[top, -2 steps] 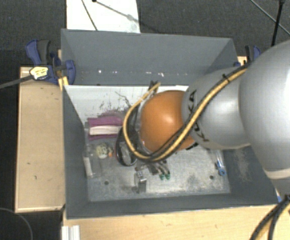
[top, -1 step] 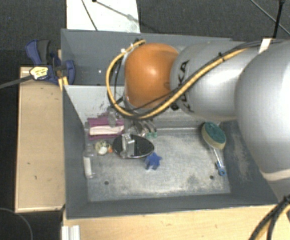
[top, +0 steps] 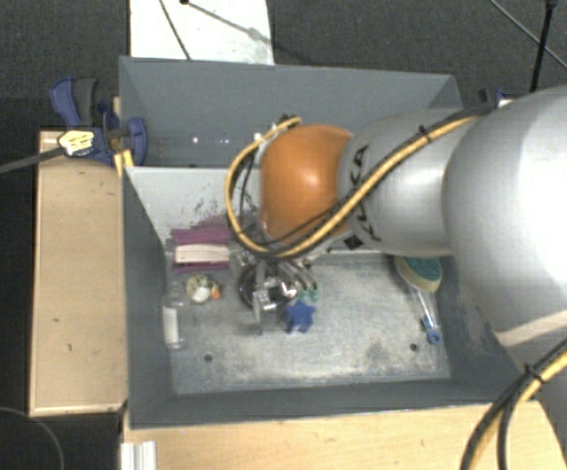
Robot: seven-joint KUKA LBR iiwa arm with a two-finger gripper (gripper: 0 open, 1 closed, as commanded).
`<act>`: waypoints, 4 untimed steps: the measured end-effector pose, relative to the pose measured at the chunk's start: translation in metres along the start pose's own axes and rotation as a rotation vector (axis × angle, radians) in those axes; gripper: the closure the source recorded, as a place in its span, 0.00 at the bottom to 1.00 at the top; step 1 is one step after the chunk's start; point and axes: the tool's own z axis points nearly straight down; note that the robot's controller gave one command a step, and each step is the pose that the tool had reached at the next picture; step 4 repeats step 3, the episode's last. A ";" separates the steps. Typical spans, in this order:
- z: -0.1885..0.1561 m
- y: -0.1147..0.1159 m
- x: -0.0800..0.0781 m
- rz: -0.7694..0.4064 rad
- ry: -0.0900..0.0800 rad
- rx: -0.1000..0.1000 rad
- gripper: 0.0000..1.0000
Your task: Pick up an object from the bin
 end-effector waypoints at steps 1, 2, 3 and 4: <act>0.001 -0.048 0.060 -0.064 -0.014 0.003 0.00; 0.001 -0.045 0.057 -0.061 -0.018 0.000 1.00; -0.133 -0.039 0.098 -0.114 -0.024 0.002 1.00; -0.133 -0.039 0.098 -0.114 -0.024 0.002 1.00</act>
Offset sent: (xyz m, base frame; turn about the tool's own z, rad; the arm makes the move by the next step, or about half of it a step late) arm -0.0457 -0.0571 0.0000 -0.0687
